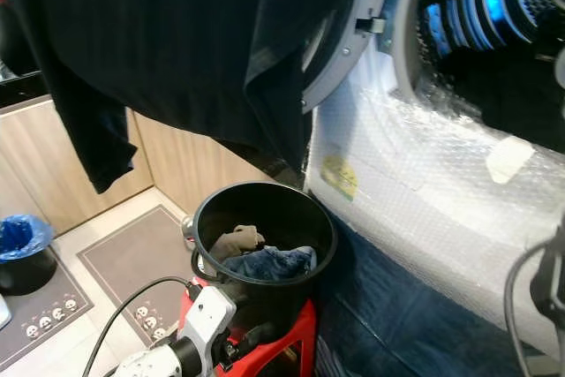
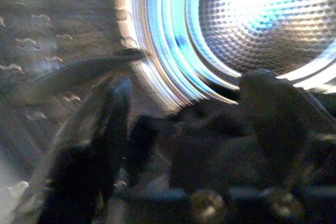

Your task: Clothes washing

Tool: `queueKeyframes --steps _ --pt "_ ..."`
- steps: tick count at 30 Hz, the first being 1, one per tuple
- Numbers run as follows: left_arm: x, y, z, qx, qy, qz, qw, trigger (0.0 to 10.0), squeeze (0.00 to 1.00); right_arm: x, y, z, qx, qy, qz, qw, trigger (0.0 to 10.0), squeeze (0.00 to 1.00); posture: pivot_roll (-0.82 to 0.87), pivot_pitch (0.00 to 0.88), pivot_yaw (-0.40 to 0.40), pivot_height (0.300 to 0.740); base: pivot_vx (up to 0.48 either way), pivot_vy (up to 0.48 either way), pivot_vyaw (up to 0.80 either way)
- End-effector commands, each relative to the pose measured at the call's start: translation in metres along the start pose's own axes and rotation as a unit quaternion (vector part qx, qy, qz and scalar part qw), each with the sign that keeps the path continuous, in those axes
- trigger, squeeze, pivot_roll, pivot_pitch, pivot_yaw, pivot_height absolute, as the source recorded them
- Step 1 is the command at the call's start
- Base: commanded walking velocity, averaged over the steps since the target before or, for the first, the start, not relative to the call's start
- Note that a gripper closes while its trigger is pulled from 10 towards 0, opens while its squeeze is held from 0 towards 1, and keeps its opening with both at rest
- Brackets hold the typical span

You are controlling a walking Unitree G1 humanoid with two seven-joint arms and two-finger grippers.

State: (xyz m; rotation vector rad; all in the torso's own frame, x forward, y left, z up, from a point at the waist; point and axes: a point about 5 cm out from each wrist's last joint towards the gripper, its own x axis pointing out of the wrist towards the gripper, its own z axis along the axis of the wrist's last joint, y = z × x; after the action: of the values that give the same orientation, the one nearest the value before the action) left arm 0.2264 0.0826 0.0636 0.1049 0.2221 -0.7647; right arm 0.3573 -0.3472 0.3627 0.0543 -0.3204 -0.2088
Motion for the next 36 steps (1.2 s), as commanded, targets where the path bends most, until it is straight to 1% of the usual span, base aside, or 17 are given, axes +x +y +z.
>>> queueKeyframes --steps 1,5,8,12,13,15,19,21,22,24,25,26,29,31,33,34,36 --pt "0.002 0.003 0.001 0.008 -0.003 -0.005 1.000 10.0 0.00 -0.006 0.001 0.016 0.036 -0.064 0.044 0.996 10.0 0.00 -0.08 0.000 -0.027 0.740 0.000 0.000 0.00" --pt "0.006 0.007 0.002 0.028 -0.001 -0.014 1.000 10.0 0.00 -0.028 0.013 0.004 0.109 -0.112 0.150 0.976 10.0 0.00 -0.09 0.000 -0.008 0.740 0.000 0.000 0.00" --pt "0.012 0.004 0.000 0.059 0.011 -0.050 0.997 10.0 0.00 -0.051 0.023 -0.019 0.182 -0.120 0.212 0.953 10.0 0.00 -0.10 0.000 0.013 0.740 0.000 0.000 0.00" --pt "0.010 -0.001 -0.010 0.092 0.045 -0.100 0.990 10.0 0.00 -0.063 0.025 -0.029 0.202 -0.124 0.234 0.943 10.0 0.00 -0.11 0.000 0.023 0.740 0.000 0.000 0.00" --pt "0.008 -0.002 -0.017 0.121 0.065 -0.123 0.983 10.0 0.00 -0.073 0.027 -0.035 0.205 -0.122 0.263 0.935 10.0 0.00 -0.11 0.000 0.025 0.740 0.000 0.000 0.00" --pt "0.006 -0.003 -0.023 0.129 0.086 -0.154 0.976 10.0 0.00 -0.086 0.031 -0.041 0.217 -0.109 0.301 0.922 10.0 0.00 -0.11 0.000 0.027 0.740 0.000 0.000 0.00" --pt "0.002 -0.006 -0.034 0.145 0.120 -0.201 0.961 10.0 0.00 -0.107 0.043 -0.061 0.209 -0.049 0.375 0.902 10.0 0.00 -0.12 0.000 0.034 0.740 0.000 0.000 0.00" --pt "-0.001 -0.006 -0.043 0.153 0.145 -0.226 0.951 10.0 0.00 -0.129 0.054 -0.074 0.204 -0.010 0.435 0.877 10.0 0.00 -0.12 0.000 0.039 0.740 0.000 0.000 0.00" --pt "-0.001 -0.006 -0.043 0.153 0.145 -0.226 0.951 10.0 0.00 -0.129 0.054 -0.074 0.204 -0.010 0.435 0.877 10.0 0.00 -0.12 0.000 0.039 0.740 0.000 0.000 0.00" --pt "-0.009 -0.001 -0.059 0.157 0.194 -0.248 0.936 10.0 0.00 -0.160 0.065 -0.100 0.195 0.086 0.511 0.833 10.0 0.00 -0.12 0.000 0.041 0.740 0.000 0.000 0.00" --pt "-0.009 -0.001 -0.059 0.157 0.194 -0.248 0.936 10.0 0.00 -0.160 0.065 -0.100 0.195 0.086 0.511 0.833 10.0 0.00 -0.12 0.000 0.041 0.740 0.000 0.000 0.00" --pt "-0.011 0.002 -0.068 0.164 0.214 -0.243 0.932 10.0 0.00 -0.172 0.068 -0.111 0.198 0.131 0.536 0.810 10.0 0.00 -0.12 0.000 0.042 0.740 0.000 0.000 0.00" --pt "-0.021 0.011 -0.094 0.183 0.280 -0.226 0.915 10.0 0.00 -0.198 0.071 -0.142 0.181 0.230 0.570 0.768 10.0 0.00 -0.12 0.000 0.046 0.740 0.000 0.000 0.00" --pt "-0.030 0.017 -0.108 0.187 0.319 -0.219 0.903 10.0 0.00 -0.213 0.070 -0.162 0.150 0.290 0.579 0.748 10.0 0.00 -0.12 0.000 0.045 0.740 0.000 0.000 0.00" --pt "-0.034 0.021 -0.115 0.179 0.336 -0.200 0.903 10.0 0.00 -0.222 0.067 -0.181 0.125 0.336 0.572 0.737 10.0 0.00 -0.11 0.000 0.042 0.740 0.000 0.000 0.00" --pt "-0.037 0.025 -0.123 0.168 0.355 -0.169 0.904 10.0 0.00 -0.231 0.064 -0.204 0.095 0.381 0.560 0.729 10.0 0.00 -0.11 0.000 0.041 0.740 0.000 0.000 0.00" --pt "-0.039 0.029 -0.129 0.168 0.371 -0.143 0.902 10.0 0.00 -0.239 0.063 -0.217 0.075 0.415 0.555 0.717 10.0 0.00 -0.10 0.000 0.037 0.740 0.000 0.000 0.00"
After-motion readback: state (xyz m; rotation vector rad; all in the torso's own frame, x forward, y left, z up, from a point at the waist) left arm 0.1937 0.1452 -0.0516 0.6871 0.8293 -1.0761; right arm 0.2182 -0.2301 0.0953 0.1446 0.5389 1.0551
